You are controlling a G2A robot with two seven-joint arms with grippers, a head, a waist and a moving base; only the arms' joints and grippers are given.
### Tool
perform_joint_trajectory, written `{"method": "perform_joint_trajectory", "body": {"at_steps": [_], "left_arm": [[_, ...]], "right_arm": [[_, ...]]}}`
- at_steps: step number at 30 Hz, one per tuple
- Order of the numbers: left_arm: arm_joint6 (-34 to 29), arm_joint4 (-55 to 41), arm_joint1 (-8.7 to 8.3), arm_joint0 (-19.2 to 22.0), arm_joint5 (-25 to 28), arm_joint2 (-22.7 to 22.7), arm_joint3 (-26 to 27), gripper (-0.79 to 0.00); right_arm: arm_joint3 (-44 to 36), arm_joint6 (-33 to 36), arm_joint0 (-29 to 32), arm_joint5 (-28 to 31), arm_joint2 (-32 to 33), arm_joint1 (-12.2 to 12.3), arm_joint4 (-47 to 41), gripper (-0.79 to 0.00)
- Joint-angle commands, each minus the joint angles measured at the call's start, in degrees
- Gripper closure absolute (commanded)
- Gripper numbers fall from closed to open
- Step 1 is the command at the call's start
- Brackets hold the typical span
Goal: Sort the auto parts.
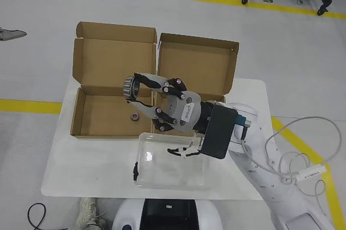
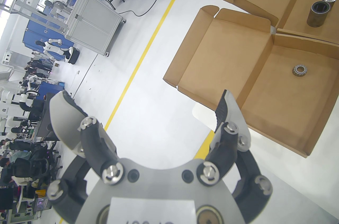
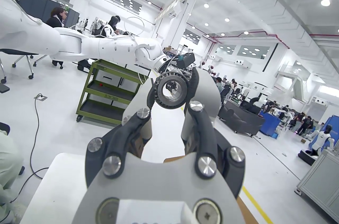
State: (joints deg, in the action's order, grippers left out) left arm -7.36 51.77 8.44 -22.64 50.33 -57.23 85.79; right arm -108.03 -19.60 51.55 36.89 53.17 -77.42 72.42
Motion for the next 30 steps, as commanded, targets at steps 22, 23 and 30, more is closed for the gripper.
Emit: {"method": "perform_joint_trajectory", "body": {"at_steps": [22, 23, 30], "left_arm": [[0.0, 0.0, 0.0, 0.0, 0.0, 0.0, 0.0, -0.785], [0.0, 0.0, 0.0, 0.0, 0.0, 0.0, 0.0, -0.785], [0.0, 0.0, 0.0, 0.0, 0.0, 0.0, 0.0, -0.785]], "right_arm": [[-3.18, 6.51, 5.97, -1.96, -1.05, 0.55, 3.98, 0.0], [-2.7, 6.72, 6.74, -2.16, -1.16, 0.61, 4.37, 0.0], [3.21, 9.19, 8.53, -3.75, -2.45, 0.53, 5.64, 0.0]]}}
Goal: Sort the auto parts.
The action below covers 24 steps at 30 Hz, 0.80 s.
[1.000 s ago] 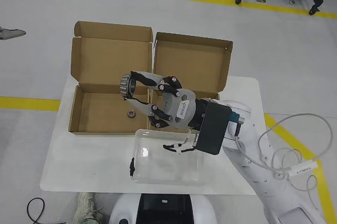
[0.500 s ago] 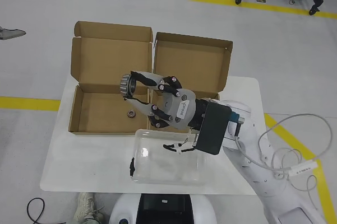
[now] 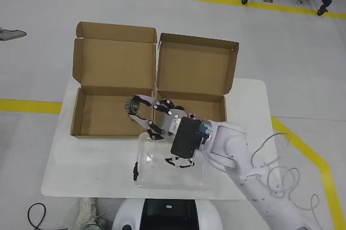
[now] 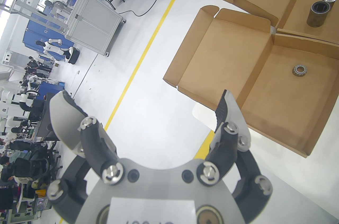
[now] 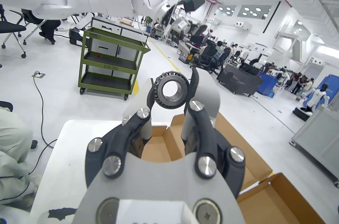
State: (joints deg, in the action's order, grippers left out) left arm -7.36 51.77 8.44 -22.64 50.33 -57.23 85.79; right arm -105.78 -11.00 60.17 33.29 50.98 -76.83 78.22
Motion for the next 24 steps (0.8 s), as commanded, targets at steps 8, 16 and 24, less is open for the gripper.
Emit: {"method": "perform_joint_trajectory", "body": {"at_steps": [8, 16, 24], "left_arm": [[0.0, 0.0, 0.0, 0.0, 0.0, 0.0, 0.0, -0.785], [0.0, 0.0, 0.0, 0.0, 0.0, 0.0, 0.0, -0.785], [0.0, 0.0, 0.0, 0.0, 0.0, 0.0, 0.0, -0.785]], "right_arm": [[9.48, 4.95, -3.29, 2.39, -3.03, -0.9, -2.57, 0.0], [19.83, 15.16, -9.66, 2.95, -9.67, -3.2, -3.52, 0.0], [33.17, 17.93, -16.97, 0.69, -15.91, -7.18, -6.48, 0.0]]}}
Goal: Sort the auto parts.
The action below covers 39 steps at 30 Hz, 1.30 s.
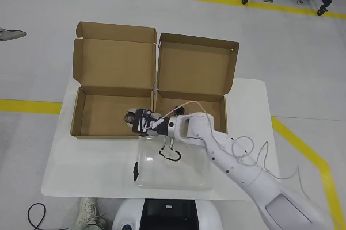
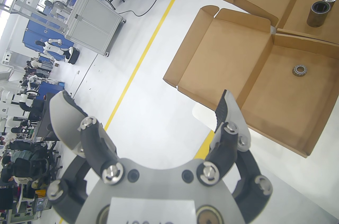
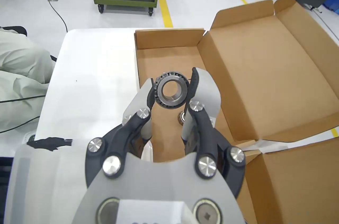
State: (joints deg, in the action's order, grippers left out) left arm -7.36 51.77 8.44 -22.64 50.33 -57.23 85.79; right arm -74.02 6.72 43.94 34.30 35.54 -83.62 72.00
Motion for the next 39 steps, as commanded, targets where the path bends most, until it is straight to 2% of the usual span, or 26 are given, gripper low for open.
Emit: {"method": "perform_joint_trajectory", "body": {"at_steps": [1, 11, 22, 31, 39], "left_arm": [[0.0, 0.0, 0.0, 0.0, 0.0, 0.0, 0.0, -0.785], [0.0, 0.0, 0.0, 0.0, 0.0, 0.0, 0.0, -0.785], [0.0, 0.0, 0.0, 0.0, 0.0, 0.0, 0.0, -0.785], [0.0, 0.0, 0.0, 0.0, 0.0, 0.0, 0.0, -0.785], [0.0, 0.0, 0.0, 0.0, 0.0, 0.0, 0.0, -0.785]], "right_arm": [[3.09, 0.61, -1.67, -0.94, -1.11, -0.98, -0.67, 0.0], [20.42, 2.13, -10.58, -4.23, -7.27, -7.97, -4.94, 0.0], [35.61, 4.26, -16.65, -5.42, -12.51, -16.57, -7.35, 0.0], [44.88, 4.75, -18.77, -5.62, -14.21, -21.71, -7.84, 0.0], [51.14, 4.42, -19.64, -5.52, -14.81, -24.57, -6.81, 0.0]]}}
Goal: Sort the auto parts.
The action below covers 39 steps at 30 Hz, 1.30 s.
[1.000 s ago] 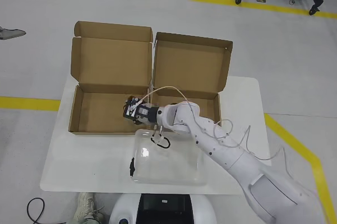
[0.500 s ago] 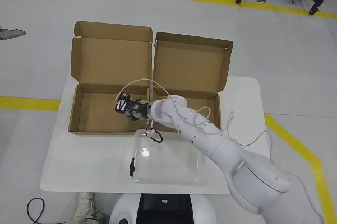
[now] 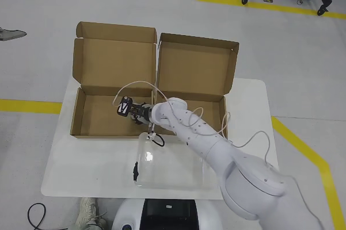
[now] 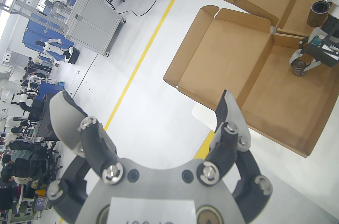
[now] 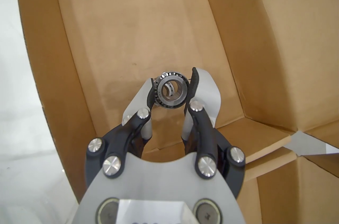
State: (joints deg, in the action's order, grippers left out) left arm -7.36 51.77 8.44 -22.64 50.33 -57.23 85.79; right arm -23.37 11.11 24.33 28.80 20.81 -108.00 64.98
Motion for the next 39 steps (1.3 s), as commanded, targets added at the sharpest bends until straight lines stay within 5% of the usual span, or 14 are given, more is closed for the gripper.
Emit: {"method": "perform_joint_trajectory", "body": {"at_steps": [1, 7, 18, 27, 39], "left_arm": [[0.0, 0.0, 0.0, 0.0, 0.0, 0.0, 0.0, -0.785], [0.0, 0.0, 0.0, 0.0, 0.0, 0.0, 0.0, -0.785], [0.0, 0.0, 0.0, 0.0, 0.0, 0.0, 0.0, -0.785], [0.0, 0.0, 0.0, 0.0, 0.0, 0.0, 0.0, -0.785], [0.0, 0.0, 0.0, 0.0, 0.0, 0.0, 0.0, -0.785]], "right_arm": [[1.04, 0.09, -0.09, -0.14, -0.18, -0.47, 0.5, 0.0], [3.72, -0.25, -0.34, -0.09, -0.28, -1.89, 1.29, -0.369], [5.72, -2.9, -1.39, -0.08, 0.43, -3.43, 2.05, -0.628], [4.26, -10.2, -1.91, 1.92, 2.49, -2.91, 1.17, -0.782], [-3.56, -20.53, 0.8, 5.26, 7.77, 1.7, -0.02, -0.785]]}}
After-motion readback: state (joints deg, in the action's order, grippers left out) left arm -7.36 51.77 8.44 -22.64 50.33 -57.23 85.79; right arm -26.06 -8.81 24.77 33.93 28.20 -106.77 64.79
